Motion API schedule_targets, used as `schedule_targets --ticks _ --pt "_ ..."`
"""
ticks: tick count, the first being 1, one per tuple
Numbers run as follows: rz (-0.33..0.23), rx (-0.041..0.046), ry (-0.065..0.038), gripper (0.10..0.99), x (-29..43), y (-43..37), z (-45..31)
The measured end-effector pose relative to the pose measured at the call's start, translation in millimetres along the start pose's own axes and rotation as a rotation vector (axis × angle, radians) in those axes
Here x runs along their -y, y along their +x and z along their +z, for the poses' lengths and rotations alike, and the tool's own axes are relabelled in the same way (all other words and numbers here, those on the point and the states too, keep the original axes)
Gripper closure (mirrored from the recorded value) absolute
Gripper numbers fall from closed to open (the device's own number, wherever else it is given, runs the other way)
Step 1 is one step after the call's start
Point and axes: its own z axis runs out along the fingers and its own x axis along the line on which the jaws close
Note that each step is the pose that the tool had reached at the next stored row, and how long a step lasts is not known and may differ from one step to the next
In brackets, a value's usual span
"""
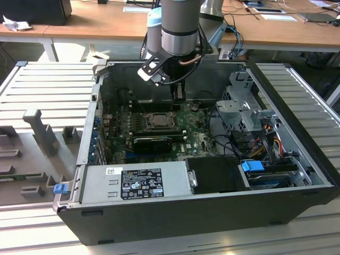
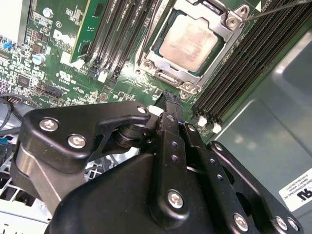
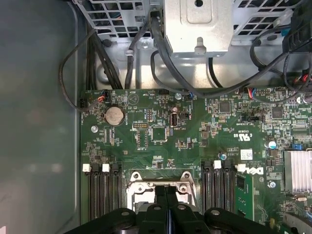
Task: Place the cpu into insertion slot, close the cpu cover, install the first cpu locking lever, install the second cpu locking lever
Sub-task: 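Close the cpu cover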
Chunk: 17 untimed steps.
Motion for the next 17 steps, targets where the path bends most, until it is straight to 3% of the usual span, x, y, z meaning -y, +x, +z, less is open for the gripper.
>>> schedule_targets --ticks 12,17 --pt "0.0 -0.0003 0.0 0.98 13.2 -0.2 0.7" --pt "0.0 -0.0004 0.001 0.98 17.7 -0.8 8.2"
